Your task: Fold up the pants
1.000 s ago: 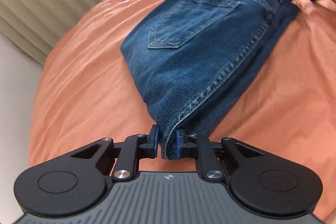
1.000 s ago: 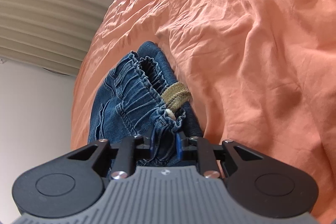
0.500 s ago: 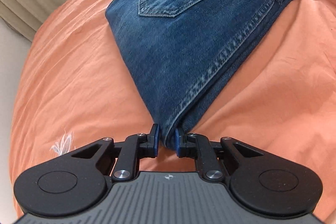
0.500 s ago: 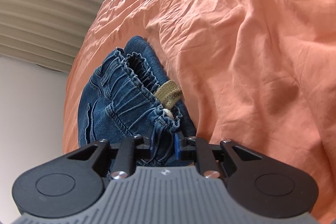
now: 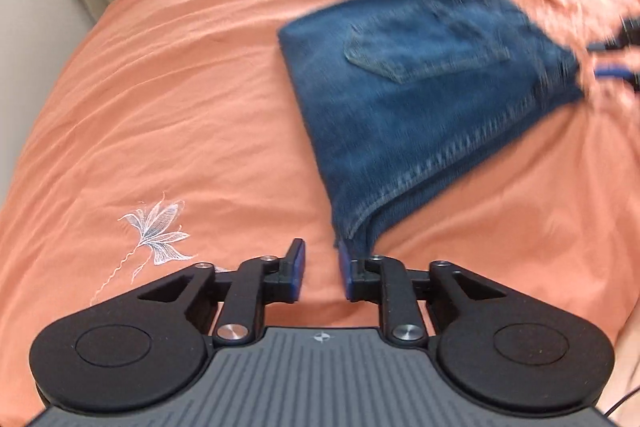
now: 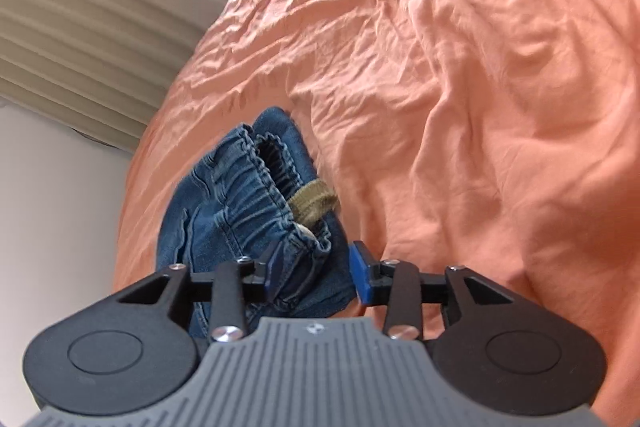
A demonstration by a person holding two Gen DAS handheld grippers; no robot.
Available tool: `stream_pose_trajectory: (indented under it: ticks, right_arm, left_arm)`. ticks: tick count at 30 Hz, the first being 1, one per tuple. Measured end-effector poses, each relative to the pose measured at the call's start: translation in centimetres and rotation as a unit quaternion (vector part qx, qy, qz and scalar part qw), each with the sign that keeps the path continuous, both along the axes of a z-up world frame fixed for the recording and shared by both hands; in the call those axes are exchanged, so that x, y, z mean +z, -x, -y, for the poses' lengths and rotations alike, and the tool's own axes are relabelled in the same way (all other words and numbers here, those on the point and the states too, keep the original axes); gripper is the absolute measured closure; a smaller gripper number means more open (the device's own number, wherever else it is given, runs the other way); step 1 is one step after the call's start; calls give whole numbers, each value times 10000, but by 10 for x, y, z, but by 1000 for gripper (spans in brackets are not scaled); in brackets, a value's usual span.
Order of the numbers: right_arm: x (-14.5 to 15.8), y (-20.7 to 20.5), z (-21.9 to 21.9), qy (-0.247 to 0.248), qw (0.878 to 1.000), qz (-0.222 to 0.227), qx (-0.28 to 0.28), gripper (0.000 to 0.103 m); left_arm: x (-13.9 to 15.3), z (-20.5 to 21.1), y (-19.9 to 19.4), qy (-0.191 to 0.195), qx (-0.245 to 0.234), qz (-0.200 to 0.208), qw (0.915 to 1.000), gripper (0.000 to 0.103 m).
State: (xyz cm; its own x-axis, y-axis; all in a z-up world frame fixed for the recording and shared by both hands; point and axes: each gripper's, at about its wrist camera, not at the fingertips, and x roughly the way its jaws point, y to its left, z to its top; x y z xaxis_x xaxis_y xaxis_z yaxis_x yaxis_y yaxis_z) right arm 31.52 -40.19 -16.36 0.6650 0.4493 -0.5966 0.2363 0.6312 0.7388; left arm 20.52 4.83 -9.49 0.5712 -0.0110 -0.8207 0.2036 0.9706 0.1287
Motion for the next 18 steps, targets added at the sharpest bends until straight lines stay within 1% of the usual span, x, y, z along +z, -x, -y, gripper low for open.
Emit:
stream_pose_trajectory:
  ticks: [2, 4, 5, 6, 8, 10, 12, 13, 14, 16, 17, 18]
  right_arm:
    - [3, -1, 2, -140, 9998, 128, 34, 58]
    - [5, -5, 1, -164, 9996, 202, 123, 56]
    - [5, -8, 0, -160, 9995, 219, 164, 52]
    - [5, -12, -1, -164, 9994, 232, 207, 49]
    - [5, -23, -5, -150, 9990, 254, 330, 42]
    - [5, -36, -8, -47, 9985, 297, 466, 42]
    - [4, -49, -9, 93, 9975, 361, 601, 42]
    - [3, -55, -10, 127, 9969, 379, 678, 42]
    - [-1, -60, -10, 119, 9966, 381, 723, 41]
    - [-10, -70, -8, 17, 9966, 361, 737, 41]
    - [-14, -74, -8, -20, 9969, 345, 702, 41]
    - [-18, -80, -8, -71, 9970, 320, 697, 41]
  left_arm:
    - [7, -10, -10, 518, 325, 75, 9981, 73]
    - [13, -19, -19, 1022, 638, 124, 9926, 70]
    - [14, -24, -28, 1287, 802, 146, 9883, 65]
    - [16, -29, -33, 1530, 918, 159, 9838, 58]
    - [17, -36, -43, 1964, 1063, 179, 9746, 50]
    - [15, -42, -58, 2391, 1192, 192, 9635, 46]
    - [8, -48, -72, 2804, 1335, 216, 9503, 34]
    - [3, -51, -78, 2982, 1390, 247, 9440, 32]
    - [-2, -53, -85, 3118, 1402, 266, 9394, 30]
    - [-16, -59, -100, 3346, 1547, 262, 9292, 30]
    - [-23, -62, -109, 3459, 1656, 216, 9233, 30]
    - [-31, -67, -116, 3613, 1774, 186, 9152, 30]
